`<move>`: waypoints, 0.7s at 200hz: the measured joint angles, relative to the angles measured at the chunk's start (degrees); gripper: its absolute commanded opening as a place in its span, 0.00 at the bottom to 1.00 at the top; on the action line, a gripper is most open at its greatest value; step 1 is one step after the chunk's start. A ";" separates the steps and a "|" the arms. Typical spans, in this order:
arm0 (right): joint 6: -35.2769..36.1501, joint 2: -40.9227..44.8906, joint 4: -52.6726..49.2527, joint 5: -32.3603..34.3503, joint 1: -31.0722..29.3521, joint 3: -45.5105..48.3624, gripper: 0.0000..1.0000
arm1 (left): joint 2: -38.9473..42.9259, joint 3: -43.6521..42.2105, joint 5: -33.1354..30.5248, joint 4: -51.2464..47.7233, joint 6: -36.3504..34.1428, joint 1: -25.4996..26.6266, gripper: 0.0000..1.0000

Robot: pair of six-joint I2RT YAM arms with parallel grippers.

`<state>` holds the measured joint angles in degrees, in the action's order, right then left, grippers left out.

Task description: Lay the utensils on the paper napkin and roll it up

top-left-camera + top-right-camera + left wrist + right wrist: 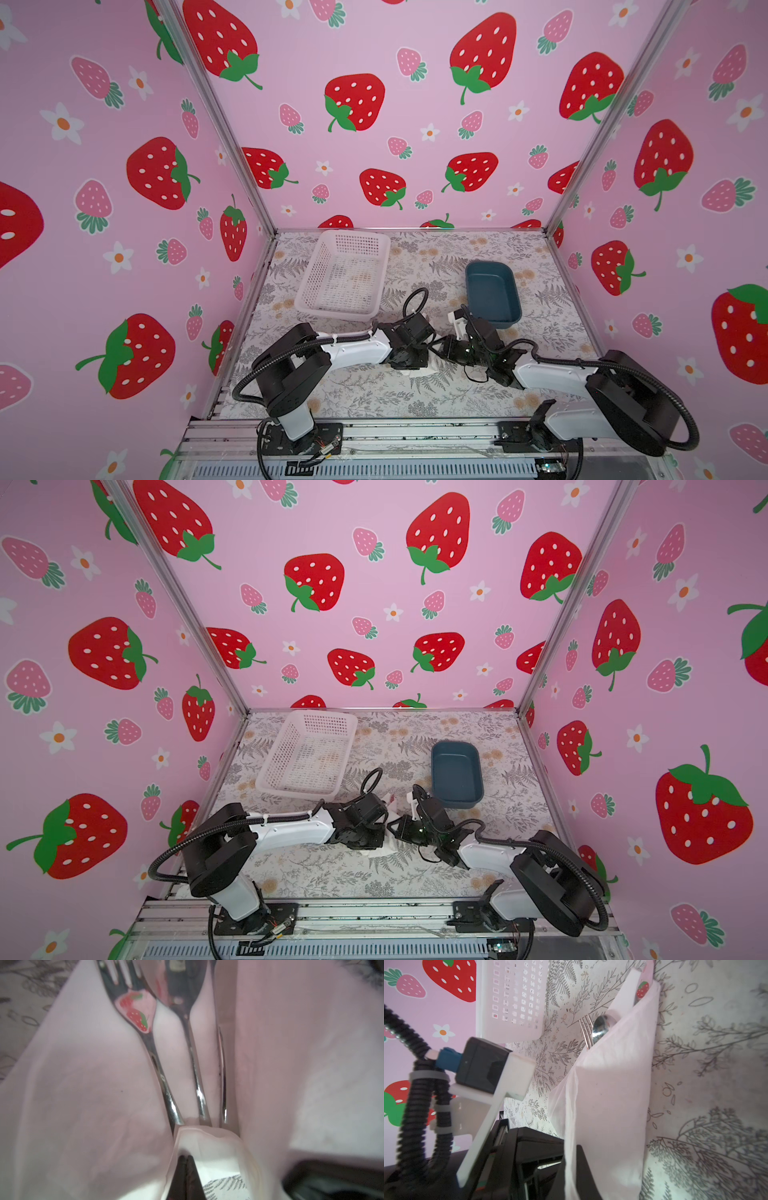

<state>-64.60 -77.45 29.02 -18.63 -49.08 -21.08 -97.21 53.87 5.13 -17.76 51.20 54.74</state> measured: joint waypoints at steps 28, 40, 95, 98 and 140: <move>0.61 -1.03 -0.76 0.04 -0.81 -0.48 0.11 | 0.00 0.00 0.02 0.46 -0.02 -0.48 0.01; 1.29 -1.38 -1.73 0.11 -1.09 -0.90 0.12 | 0.00 0.00 0.04 0.68 -0.07 -0.55 0.01; 5.22 -1.92 -6.49 0.00 -1.60 -3.26 0.21 | 3.13 -1.33 -0.02 1.03 0.35 -0.79 0.10; 5.44 -1.99 -6.67 -0.02 -1.64 -3.37 0.21 | 3.63 -1.51 -0.02 1.03 0.35 -0.85 0.12; 8.00 -2.29 -8.57 -0.48 -2.43 -4.17 0.36 | 9.77 -3.13 0.50 1.73 2.36 -2.80 0.33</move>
<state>-56.60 -79.75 20.45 -19.11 -51.51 -25.26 -87.44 50.74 5.63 -16.03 53.56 51.94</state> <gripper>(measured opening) 0.341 0.266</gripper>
